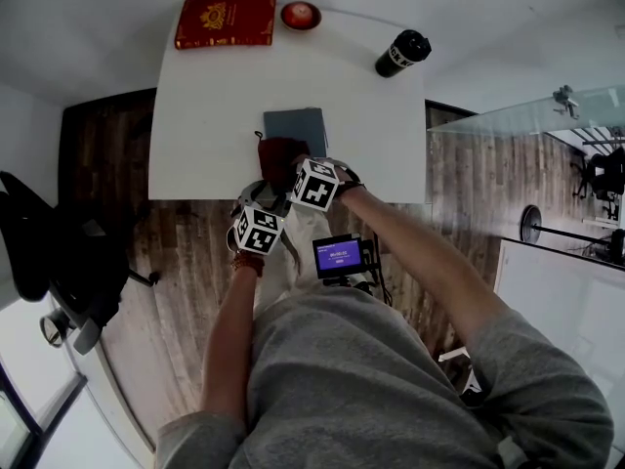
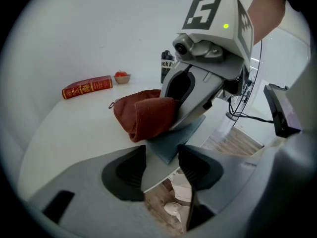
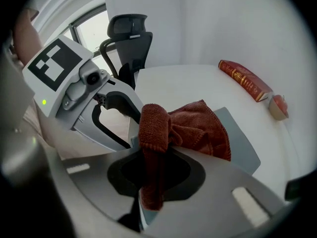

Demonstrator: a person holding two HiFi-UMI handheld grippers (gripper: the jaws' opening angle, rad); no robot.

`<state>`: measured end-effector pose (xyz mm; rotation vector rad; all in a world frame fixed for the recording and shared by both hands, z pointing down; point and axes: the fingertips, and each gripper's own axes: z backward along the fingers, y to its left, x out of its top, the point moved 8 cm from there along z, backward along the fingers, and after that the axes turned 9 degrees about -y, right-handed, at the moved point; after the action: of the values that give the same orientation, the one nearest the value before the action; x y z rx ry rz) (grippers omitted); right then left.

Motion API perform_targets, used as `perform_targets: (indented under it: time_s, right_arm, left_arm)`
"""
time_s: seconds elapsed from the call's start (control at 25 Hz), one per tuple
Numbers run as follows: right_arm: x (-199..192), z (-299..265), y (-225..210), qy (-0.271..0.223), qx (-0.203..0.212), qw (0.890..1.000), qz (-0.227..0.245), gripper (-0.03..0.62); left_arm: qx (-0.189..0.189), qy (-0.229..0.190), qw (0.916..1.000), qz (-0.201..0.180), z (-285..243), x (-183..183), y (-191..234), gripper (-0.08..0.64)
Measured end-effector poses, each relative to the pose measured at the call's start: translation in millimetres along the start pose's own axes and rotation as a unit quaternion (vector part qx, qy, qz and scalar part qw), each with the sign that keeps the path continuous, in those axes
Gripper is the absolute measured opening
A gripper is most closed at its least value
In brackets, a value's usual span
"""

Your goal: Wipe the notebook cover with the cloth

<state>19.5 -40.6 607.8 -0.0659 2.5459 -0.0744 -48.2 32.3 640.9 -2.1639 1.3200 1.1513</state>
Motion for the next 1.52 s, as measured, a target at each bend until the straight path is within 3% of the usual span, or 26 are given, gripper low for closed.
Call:
perform_targets:
  time_s: [0.24, 0.88, 1.16, 1.36, 1.52]
  right_arm:
    - [-2.8, -0.1, 11.4, 0.001, 0.010, 1.000, 0.014, 0.055]
    - [-6.2, 2.1, 24.9, 0.002, 0.057, 0.998, -0.001, 0.055]
    - [-4.7, 3.4, 18.5, -0.001, 0.115, 0.993, -0.010, 0.056]
    - [8.2, 22.3, -3.0, 0.010, 0.157, 0.987, 0.043, 0.057]
    - [26.8, 44.2, -46.7, -0.017, 0.136, 0.988, 0.064, 0.057]
  left_arm:
    - [0.000, 0.001, 1.0000, -0.002, -0.2, -0.1, 0.3, 0.204]
    - [0.001, 0.005, 1.0000, -0.003, 0.5, 1.6, -1.0, 0.204]
    - [-0.002, 0.004, 1.0000, 0.002, 0.6, 1.5, -0.7, 0.204]
    - [-0.023, -0.001, 0.9995, 0.021, 0.8, 2.3, 3.9, 0.206]
    - [-0.024, -0.003, 0.9993, 0.029, 2.4, 2.3, 4.8, 0.207]
